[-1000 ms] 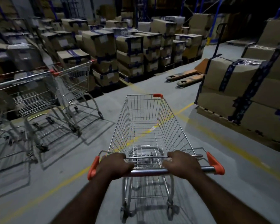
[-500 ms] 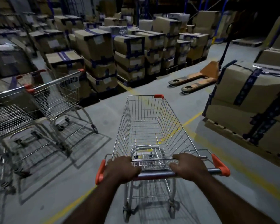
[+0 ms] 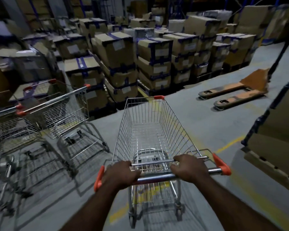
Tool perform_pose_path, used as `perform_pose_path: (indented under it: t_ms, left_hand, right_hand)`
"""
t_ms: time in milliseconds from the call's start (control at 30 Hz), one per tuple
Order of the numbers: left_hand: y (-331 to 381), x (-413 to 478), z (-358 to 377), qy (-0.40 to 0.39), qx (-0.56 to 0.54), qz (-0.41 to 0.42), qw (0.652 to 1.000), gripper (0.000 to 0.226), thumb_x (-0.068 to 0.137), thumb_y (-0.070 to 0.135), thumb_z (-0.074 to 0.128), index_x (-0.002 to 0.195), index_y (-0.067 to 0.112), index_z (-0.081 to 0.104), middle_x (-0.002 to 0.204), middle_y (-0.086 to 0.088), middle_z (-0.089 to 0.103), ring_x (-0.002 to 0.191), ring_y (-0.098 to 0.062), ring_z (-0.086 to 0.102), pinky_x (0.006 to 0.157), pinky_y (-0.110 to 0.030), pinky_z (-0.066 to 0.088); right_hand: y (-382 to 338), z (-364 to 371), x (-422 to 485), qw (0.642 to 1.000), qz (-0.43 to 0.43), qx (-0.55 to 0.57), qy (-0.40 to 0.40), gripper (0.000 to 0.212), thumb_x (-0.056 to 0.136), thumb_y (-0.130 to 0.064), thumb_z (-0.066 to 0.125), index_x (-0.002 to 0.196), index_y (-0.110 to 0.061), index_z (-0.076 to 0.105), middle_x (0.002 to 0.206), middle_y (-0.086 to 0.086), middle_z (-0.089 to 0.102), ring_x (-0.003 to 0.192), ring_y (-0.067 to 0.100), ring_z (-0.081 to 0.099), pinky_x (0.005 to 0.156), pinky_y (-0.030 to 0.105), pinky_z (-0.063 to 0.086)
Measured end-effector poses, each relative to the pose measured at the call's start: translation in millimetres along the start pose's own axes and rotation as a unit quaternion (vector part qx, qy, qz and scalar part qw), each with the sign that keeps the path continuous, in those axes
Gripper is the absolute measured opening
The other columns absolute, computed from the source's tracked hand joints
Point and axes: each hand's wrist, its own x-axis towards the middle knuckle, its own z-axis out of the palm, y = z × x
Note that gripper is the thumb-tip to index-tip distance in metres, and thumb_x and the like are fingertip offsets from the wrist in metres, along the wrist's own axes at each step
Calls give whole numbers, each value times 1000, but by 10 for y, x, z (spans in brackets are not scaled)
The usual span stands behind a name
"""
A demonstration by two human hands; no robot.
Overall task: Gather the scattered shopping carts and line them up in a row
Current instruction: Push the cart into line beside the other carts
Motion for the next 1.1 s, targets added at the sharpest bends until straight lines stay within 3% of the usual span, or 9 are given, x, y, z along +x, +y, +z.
perform_pose_path:
  t_ms: [300,533,700,967,1100]
  left_hand:
    - [11,1484,-537,10,-18,-47,999,64,70,70,45,112,25,67,117,-1,70,106,-23,64,90,-36,50]
    - [-259,2802,-1100,19,-14,-47,999,60,75,67,43,112,25,66,116,-2,69,102,-23,63,89,-35,51]
    - [-489,3626,-1522,22,-18,-62,998,71,79,67,43,136,27,58,137,-3,61,121,-23,58,98,-35,46]
    - [-730,4653,-1976,43,-15,-91,995,66,85,61,43,143,30,52,142,-2,59,125,-23,57,101,-32,44]
    - [-702,5083,-2151,67,0,-111,992,61,88,58,36,140,31,56,139,-2,61,124,-24,58,101,-32,43]
  right_hand:
    - [-118,-285,1748,999,-39,-1,2,57,83,-60,48,127,-28,64,128,1,67,117,25,63,91,35,48]
    - [-520,-468,3192,999,-49,0,4,57,83,-61,45,124,-28,66,122,0,69,111,24,65,87,35,46]
    - [-851,-503,4158,998,-55,19,5,70,78,-66,38,123,-21,67,118,3,71,103,23,66,87,40,55]
    - [-1176,-604,5427,995,-96,-8,2,66,80,-66,37,113,-19,69,110,6,71,97,25,66,84,37,55]
    - [-1257,-655,6012,992,-122,-34,-11,68,85,-66,33,121,-18,66,115,9,69,102,27,64,86,36,51]
